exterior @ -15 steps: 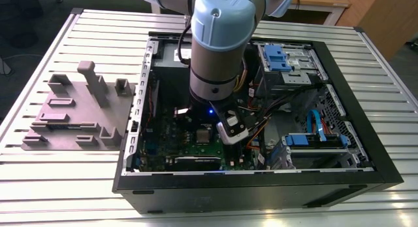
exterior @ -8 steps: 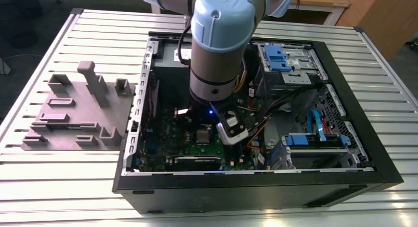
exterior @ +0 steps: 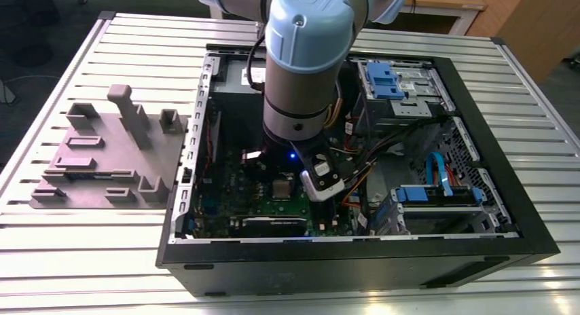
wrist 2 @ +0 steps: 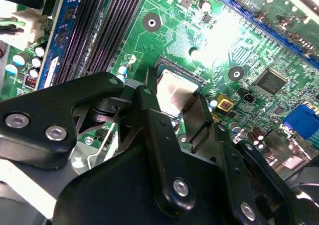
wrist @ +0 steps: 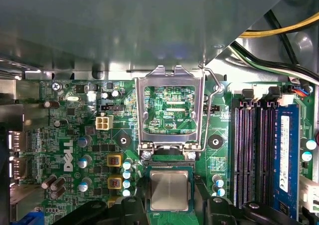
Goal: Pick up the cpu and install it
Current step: 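Place the cpu into insertion slot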
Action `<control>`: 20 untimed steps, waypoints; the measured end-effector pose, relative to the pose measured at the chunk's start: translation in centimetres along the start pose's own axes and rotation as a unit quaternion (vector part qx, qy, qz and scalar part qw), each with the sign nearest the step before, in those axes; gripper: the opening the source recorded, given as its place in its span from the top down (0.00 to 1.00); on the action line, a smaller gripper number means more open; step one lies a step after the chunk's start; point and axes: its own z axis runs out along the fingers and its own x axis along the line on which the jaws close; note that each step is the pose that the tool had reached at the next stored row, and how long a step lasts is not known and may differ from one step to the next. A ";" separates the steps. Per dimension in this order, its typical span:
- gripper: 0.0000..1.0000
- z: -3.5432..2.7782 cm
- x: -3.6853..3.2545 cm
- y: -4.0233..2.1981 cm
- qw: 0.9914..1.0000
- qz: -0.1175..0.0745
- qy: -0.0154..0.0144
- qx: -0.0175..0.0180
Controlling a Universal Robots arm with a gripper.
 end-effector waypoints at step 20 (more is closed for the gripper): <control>0.56 -0.02 0.04 0.00 1.000 0.000 0.000 0.000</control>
